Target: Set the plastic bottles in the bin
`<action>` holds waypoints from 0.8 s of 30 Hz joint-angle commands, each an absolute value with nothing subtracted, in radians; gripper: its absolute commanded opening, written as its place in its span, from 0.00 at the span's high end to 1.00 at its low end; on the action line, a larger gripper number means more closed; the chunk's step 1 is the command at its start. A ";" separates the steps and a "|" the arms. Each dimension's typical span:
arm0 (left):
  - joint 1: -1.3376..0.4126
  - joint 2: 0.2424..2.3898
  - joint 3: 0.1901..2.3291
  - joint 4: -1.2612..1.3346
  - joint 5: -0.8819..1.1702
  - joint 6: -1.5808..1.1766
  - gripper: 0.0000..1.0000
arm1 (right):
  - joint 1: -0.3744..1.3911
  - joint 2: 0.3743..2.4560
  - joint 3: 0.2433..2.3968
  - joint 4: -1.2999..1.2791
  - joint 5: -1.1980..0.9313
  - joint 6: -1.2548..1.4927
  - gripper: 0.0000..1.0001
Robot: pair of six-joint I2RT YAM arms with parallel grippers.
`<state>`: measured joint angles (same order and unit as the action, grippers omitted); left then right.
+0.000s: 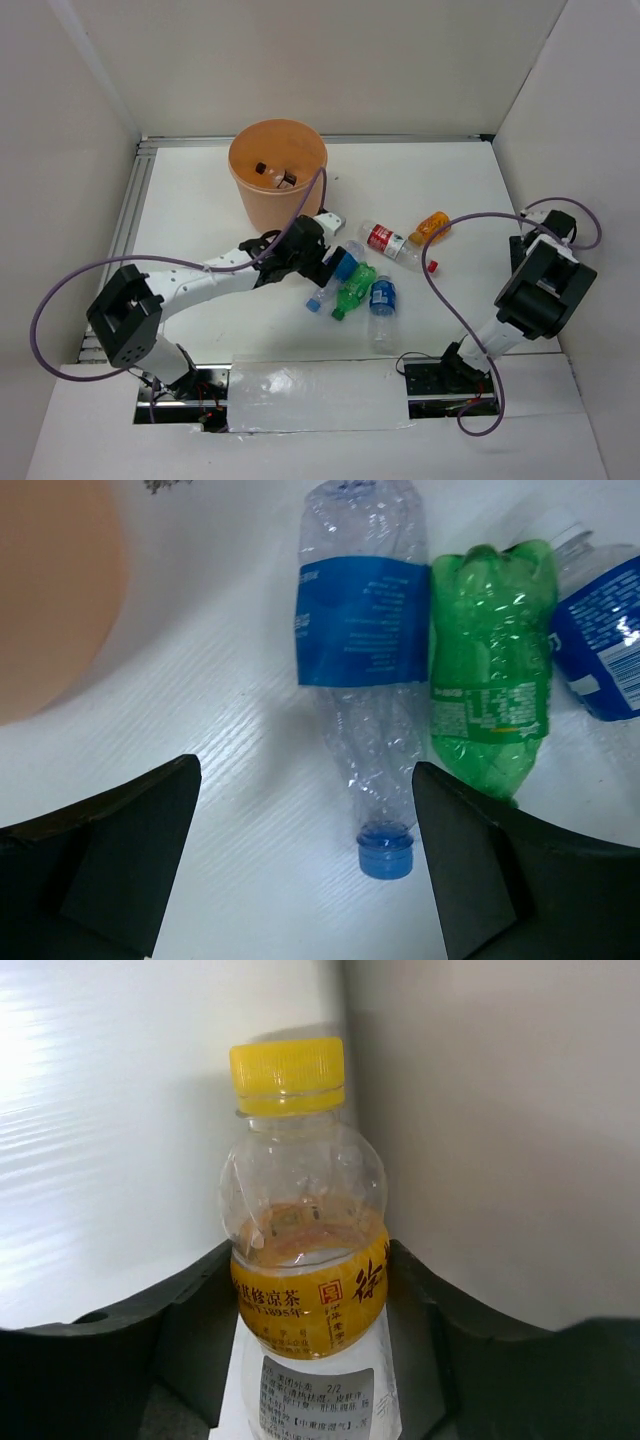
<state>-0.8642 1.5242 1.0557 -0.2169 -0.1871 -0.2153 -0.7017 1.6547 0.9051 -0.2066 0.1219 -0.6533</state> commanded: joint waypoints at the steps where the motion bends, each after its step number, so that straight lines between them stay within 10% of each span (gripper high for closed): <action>1: -0.888 1.534 1.051 -0.109 -0.124 -0.238 0.00 | -0.710 1.594 0.990 -0.421 -0.252 -0.690 0.75; 9: -0.899 1.650 1.042 -0.061 -0.052 -0.238 0.00 | -0.517 1.525 1.461 -0.937 -0.998 -0.887 0.88; 16: -0.899 1.761 1.022 -0.005 -0.041 -0.249 0.05 | -0.073 1.534 1.678 -0.304 -1.108 -0.347 0.85; 24: -0.899 1.816 1.013 0.015 -0.020 -0.267 0.81 | 0.317 1.885 2.183 -0.279 -1.013 -0.305 0.79</action>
